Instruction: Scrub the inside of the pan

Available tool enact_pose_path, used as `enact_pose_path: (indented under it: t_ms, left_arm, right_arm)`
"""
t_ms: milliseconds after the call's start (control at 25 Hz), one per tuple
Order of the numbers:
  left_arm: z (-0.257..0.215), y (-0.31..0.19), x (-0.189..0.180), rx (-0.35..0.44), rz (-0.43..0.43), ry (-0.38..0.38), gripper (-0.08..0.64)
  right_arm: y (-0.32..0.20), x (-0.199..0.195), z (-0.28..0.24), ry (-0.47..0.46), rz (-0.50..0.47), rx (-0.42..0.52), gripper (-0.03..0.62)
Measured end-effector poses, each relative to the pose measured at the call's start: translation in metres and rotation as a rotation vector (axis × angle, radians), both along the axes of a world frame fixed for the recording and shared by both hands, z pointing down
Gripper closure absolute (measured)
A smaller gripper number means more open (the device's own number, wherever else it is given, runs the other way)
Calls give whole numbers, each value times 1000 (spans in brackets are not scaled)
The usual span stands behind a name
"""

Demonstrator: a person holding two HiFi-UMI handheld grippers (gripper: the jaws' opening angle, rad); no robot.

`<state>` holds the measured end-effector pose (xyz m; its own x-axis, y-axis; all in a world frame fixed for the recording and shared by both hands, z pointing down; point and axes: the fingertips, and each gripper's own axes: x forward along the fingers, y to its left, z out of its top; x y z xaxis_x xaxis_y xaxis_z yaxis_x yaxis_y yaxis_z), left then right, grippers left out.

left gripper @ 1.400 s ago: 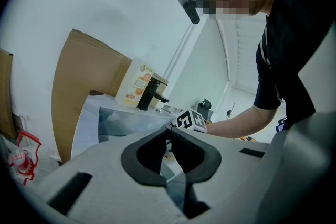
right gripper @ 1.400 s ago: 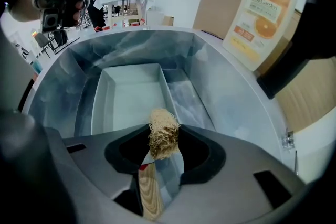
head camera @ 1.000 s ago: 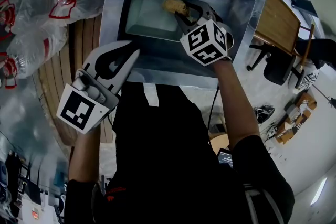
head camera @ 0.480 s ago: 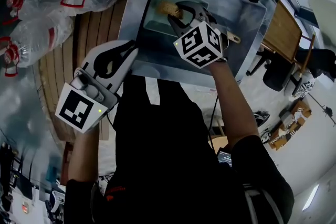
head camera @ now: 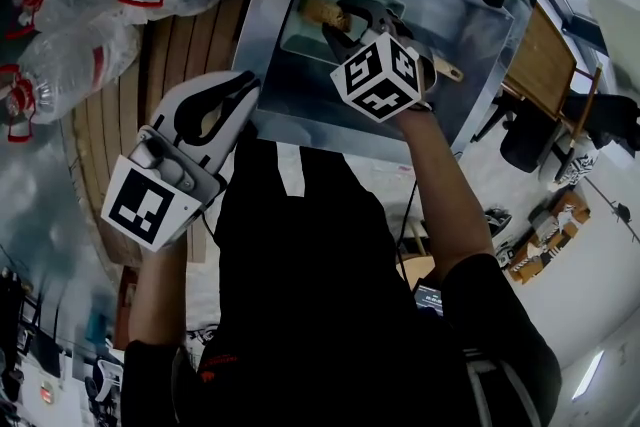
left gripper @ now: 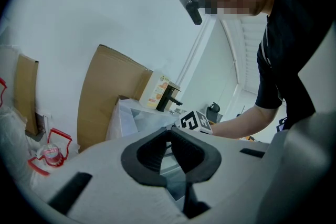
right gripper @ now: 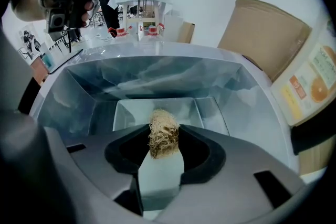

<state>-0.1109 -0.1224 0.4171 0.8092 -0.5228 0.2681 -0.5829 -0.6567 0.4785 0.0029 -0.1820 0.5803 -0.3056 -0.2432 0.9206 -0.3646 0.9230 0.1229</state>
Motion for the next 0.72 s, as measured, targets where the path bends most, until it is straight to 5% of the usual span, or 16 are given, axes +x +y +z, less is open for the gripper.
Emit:
enact_pose_path:
  t_ms: [720]
  left_arm:
    - [-8,-2,73,10,92,10,523]
  right_arm:
    - [17,91,1,44,75,-16,428]
